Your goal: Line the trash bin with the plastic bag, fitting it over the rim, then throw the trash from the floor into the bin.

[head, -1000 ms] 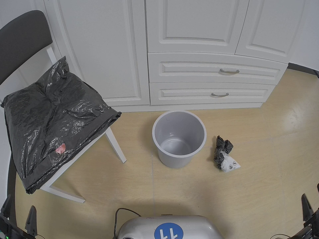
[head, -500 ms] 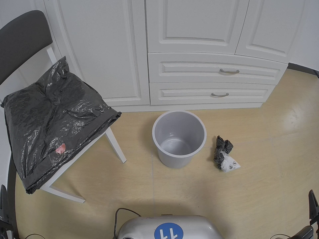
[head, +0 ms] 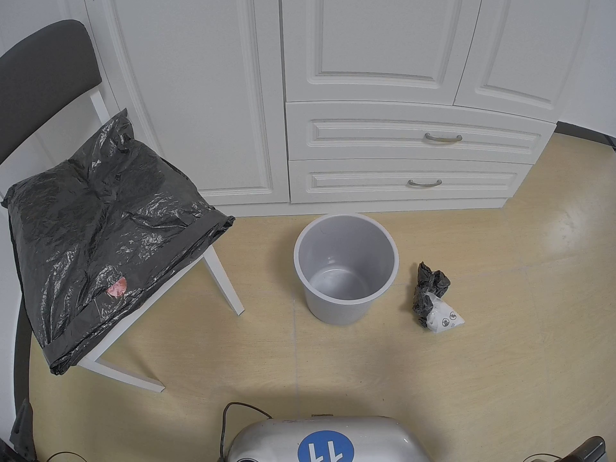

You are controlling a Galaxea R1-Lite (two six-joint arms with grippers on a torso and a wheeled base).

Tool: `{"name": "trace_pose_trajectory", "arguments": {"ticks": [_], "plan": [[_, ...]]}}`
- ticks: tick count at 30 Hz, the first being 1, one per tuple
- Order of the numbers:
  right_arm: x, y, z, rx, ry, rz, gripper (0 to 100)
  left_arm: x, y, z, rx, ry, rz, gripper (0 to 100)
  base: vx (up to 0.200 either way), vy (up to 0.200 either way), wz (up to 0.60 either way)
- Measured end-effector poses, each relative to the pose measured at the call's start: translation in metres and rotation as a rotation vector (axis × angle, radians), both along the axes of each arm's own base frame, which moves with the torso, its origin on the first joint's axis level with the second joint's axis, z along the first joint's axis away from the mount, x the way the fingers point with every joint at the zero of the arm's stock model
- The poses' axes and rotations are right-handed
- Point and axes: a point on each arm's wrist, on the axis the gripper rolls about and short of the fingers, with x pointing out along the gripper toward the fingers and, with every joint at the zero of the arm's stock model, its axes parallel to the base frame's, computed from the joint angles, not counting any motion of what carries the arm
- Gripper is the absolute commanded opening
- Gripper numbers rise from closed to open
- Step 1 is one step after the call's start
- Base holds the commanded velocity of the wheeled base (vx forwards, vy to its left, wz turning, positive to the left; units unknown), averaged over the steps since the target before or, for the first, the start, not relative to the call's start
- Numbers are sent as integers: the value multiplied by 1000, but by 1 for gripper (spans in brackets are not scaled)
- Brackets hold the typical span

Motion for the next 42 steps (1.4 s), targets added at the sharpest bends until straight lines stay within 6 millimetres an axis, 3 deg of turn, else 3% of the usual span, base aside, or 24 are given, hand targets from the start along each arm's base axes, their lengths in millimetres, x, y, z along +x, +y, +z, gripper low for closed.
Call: {"name": "trace_pose_trajectory", "arguments": {"ticks": [7,14,18,24,33,42], "plan": [[27,1,39,1,153,48,100,17,0,21,38,148,-42,100,0,0,0],[84,3,68,8,289,106,100,57,-1,32,72,345,-116,100,0,0,0],[121,5,71,9,333,131,100,83,-3,34,89,427,-147,100,0,0,0],[161,11,54,-4,438,137,100,105,-5,20,220,519,-202,100,0,0,0],[175,14,38,-41,504,108,100,115,4,-4,437,612,-80,100,0,0,0],[177,15,32,-57,520,107,100,120,21,-11,515,684,136,100,0,0,0]]}}
